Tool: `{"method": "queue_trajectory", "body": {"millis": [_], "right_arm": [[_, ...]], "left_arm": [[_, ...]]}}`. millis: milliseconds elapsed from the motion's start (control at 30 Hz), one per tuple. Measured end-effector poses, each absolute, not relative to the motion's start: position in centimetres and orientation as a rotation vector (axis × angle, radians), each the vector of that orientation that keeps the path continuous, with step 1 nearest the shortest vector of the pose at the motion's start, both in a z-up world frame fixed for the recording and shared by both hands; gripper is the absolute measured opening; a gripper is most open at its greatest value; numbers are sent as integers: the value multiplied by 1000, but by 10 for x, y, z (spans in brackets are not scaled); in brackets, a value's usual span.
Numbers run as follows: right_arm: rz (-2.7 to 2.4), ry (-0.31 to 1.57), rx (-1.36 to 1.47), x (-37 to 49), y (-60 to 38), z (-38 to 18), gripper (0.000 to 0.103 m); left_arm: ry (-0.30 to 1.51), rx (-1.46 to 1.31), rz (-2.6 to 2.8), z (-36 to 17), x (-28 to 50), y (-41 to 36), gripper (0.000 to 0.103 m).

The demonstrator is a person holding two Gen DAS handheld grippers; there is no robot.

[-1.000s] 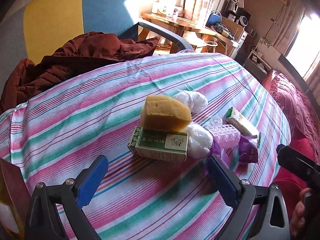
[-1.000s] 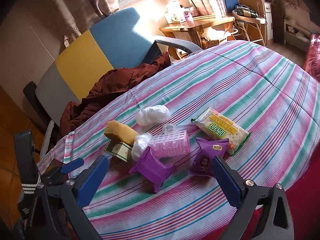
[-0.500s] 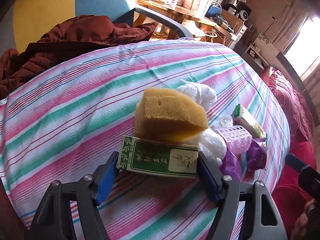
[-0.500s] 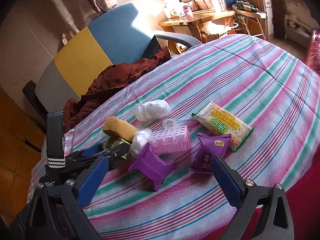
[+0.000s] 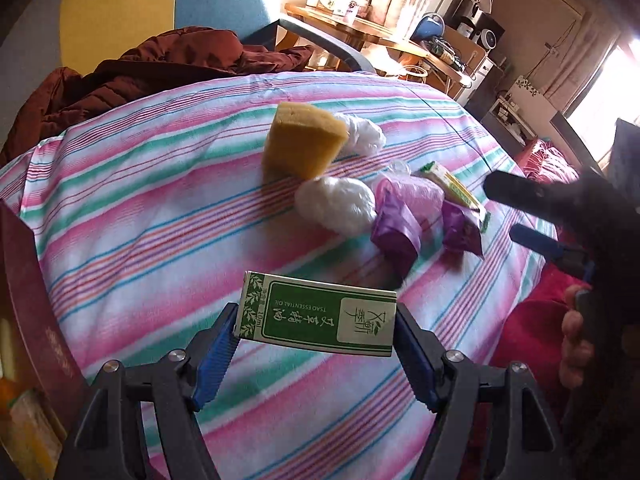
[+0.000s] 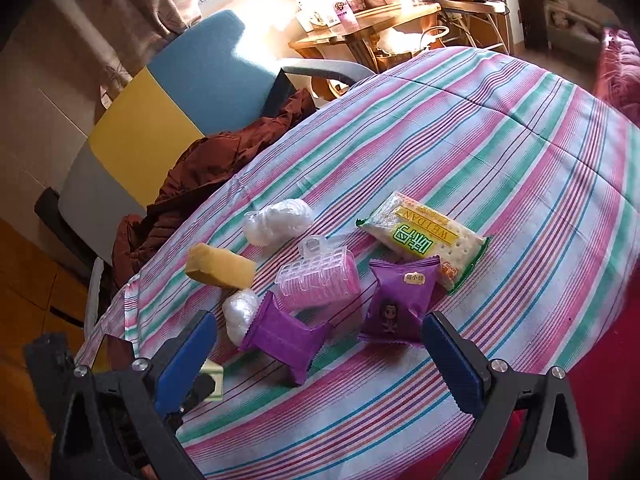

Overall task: Organize objects
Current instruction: 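Carry the green box with the left tool while the right tool grasps the pink roller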

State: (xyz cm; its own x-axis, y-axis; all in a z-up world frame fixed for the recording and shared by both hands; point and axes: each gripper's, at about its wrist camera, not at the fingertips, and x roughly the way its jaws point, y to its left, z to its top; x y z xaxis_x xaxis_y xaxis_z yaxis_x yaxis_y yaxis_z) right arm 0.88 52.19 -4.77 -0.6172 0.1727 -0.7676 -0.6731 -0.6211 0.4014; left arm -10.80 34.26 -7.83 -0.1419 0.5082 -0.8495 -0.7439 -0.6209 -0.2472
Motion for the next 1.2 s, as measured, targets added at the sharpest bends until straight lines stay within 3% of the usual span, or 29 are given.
{"method": "queue_trajectory", "body": {"millis": [300, 367, 533, 567, 600, 1200], "right_arm": [[2273, 679, -1122, -33, 521, -37, 92], [2258, 637, -1186, -51, 524, -44, 85], [2161, 570, -1346, -86, 534, -83, 80], [2141, 587, -1378, -89, 536, -94, 76], [2121, 607, -1415, -91, 538, -103, 64], [2317, 488, -1119, -76, 524, -51, 63]], "left_arm": [[233, -1247, 1836, -64, -64, 307, 76], [220, -1239, 1838, -60, -61, 302, 76], [182, -1238, 1834, -52, -54, 289, 76], [176, -1234, 1841, -51, -53, 286, 76], [172, -1232, 1849, -51, -52, 284, 76], [56, -1151, 2032, -11, -48, 218, 76]]}}
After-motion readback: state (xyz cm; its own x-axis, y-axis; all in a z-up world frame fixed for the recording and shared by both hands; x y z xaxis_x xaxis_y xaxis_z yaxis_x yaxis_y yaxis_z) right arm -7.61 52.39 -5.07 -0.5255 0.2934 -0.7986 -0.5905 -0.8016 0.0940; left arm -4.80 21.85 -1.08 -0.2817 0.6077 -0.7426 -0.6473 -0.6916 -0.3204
